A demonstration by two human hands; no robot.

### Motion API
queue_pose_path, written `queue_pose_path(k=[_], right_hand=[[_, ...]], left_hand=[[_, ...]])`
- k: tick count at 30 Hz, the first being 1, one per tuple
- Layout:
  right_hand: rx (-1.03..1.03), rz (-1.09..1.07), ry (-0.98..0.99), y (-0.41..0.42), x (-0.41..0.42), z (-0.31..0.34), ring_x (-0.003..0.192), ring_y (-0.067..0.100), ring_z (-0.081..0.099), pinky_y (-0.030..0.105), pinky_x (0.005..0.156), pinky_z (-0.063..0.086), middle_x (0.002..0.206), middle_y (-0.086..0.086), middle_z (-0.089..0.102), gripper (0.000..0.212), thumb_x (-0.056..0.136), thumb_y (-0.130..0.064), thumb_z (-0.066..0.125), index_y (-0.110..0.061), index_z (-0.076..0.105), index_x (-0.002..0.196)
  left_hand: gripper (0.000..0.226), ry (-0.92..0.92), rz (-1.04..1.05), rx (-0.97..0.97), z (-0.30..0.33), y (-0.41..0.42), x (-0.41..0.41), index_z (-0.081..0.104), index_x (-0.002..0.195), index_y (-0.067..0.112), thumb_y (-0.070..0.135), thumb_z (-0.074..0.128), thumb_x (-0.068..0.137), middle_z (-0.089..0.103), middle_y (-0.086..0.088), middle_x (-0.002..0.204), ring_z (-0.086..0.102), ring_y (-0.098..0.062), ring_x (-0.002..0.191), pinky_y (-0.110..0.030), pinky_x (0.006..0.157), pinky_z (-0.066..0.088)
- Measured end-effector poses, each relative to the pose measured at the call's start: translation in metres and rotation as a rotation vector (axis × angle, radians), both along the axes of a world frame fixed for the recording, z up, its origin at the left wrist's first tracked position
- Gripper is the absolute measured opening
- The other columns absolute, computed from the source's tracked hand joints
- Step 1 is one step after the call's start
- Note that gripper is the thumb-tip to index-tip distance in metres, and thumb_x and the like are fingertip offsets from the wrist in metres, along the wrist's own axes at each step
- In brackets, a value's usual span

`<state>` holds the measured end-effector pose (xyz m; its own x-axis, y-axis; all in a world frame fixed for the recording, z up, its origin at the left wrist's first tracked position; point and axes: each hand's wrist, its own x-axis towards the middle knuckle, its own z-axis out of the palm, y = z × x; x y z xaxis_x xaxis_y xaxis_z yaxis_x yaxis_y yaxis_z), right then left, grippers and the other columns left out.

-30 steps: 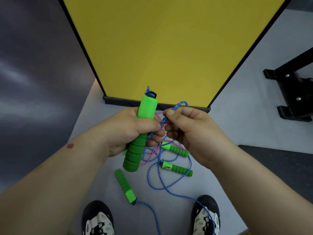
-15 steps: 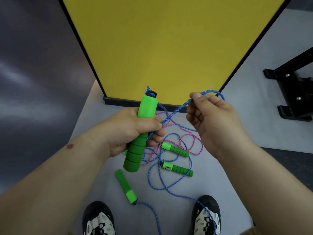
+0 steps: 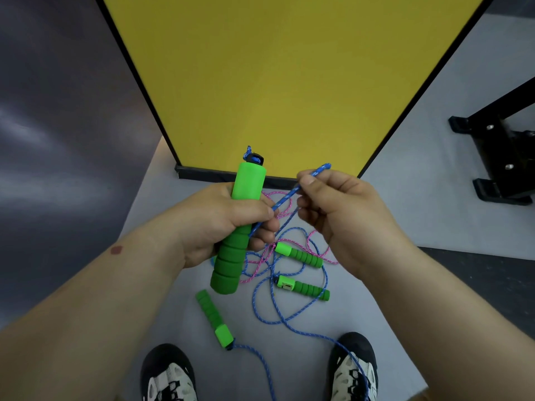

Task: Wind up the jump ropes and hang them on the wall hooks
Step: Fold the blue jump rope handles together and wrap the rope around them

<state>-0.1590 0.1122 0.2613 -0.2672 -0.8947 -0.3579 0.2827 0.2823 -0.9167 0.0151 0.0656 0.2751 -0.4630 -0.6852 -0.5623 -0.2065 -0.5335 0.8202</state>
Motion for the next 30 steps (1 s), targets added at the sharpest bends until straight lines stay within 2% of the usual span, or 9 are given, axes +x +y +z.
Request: queue_pose_path(k=[4,8,12,16,18,20,22,27,30], right_hand=[[-0.023,-0.137,-0.038,-0.004,-0.01,0.006,0.067,0.015,0.057,0.026,0.07,0.054,0.071,0.006,0.059,0.012,0.095,-0.014,0.067,-0.003,0.069,0.093],[-0.015,-0.178,-0.078,-0.006,-0.013,0.007,0.066,0.014,0.057,0.025,0.068,0.054,0.069,0.004,0.059,0.011,0.096,-0.017,0.067,-0.006,0.066,0.094],[0.014,-0.065,-0.117,-0.003,-0.006,0.005,0.066,0.013,0.059,0.026,0.067,0.053,0.078,0.005,0.064,0.014,0.095,-0.019,0.067,-0.006,0.067,0.1],[0.014,0.135,-0.054,0.005,0.007,0.0,0.069,0.014,0.058,0.026,0.065,0.052,0.079,0.004,0.063,0.014,0.094,-0.014,0.067,-0.01,0.068,0.081],[-0.004,0.167,-0.008,0.006,0.01,-0.001,0.071,0.014,0.057,0.025,0.065,0.052,0.082,0.0,0.067,0.014,0.095,-0.011,0.066,-0.008,0.07,0.082],[-0.005,0.129,0.018,0.005,0.008,-0.001,0.071,0.013,0.057,0.024,0.066,0.052,0.084,-0.005,0.069,0.012,0.095,-0.011,0.066,-0.001,0.07,0.091],[-0.003,0.058,0.012,0.002,0.004,-0.001,0.069,0.013,0.058,0.026,0.068,0.052,0.077,-0.003,0.066,0.013,0.095,-0.012,0.066,0.0,0.07,0.094],[-0.024,-0.124,-0.029,-0.003,-0.008,0.006,0.067,0.014,0.058,0.025,0.07,0.054,0.073,0.004,0.062,0.01,0.095,-0.013,0.067,-0.007,0.069,0.087],[-0.031,-0.164,-0.039,-0.005,-0.012,0.008,0.067,0.014,0.059,0.025,0.069,0.054,0.069,0.003,0.062,0.01,0.094,-0.015,0.068,-0.008,0.07,0.087]], left_hand=[[0.003,0.003,0.0,-0.001,0.0,0.0,0.001,0.064,0.093,0.004,0.003,0.062,0.093,0.071,-0.011,0.075,0.067,-0.018,0.062,-0.025,0.056,0.056],[0.003,0.006,0.004,-0.004,0.0,0.0,0.001,0.063,0.095,0.004,0.002,0.062,0.093,0.071,-0.012,0.076,0.068,-0.018,0.063,-0.025,0.055,0.056],[0.002,0.001,0.007,-0.011,0.0,0.0,0.0,0.064,0.094,0.003,0.002,0.063,0.093,0.071,-0.012,0.076,0.068,-0.018,0.063,-0.025,0.056,0.057],[0.003,0.002,0.002,-0.002,0.001,0.001,-0.002,0.065,0.093,0.004,0.004,0.062,0.094,0.072,-0.009,0.074,0.068,-0.015,0.062,-0.023,0.056,0.057],[0.003,0.002,0.002,-0.001,0.002,0.001,-0.002,0.065,0.093,0.005,0.004,0.062,0.094,0.072,-0.009,0.075,0.068,-0.015,0.062,-0.023,0.057,0.057],[0.004,0.007,0.013,0.003,0.002,0.001,-0.002,0.065,0.092,0.006,0.005,0.062,0.094,0.072,-0.009,0.075,0.069,-0.016,0.063,-0.023,0.057,0.058],[0.004,0.005,0.018,0.001,0.002,0.001,-0.001,0.065,0.091,0.007,0.005,0.062,0.094,0.073,-0.009,0.076,0.069,-0.016,0.063,-0.024,0.058,0.058],[0.003,0.004,0.014,0.002,0.0,0.001,0.0,0.064,0.094,0.005,0.004,0.062,0.094,0.072,-0.011,0.076,0.069,-0.017,0.063,-0.025,0.057,0.058],[0.002,0.002,0.007,0.001,0.0,0.001,0.001,0.064,0.093,0.005,0.004,0.062,0.094,0.072,-0.011,0.077,0.07,-0.017,0.064,-0.025,0.056,0.057]])
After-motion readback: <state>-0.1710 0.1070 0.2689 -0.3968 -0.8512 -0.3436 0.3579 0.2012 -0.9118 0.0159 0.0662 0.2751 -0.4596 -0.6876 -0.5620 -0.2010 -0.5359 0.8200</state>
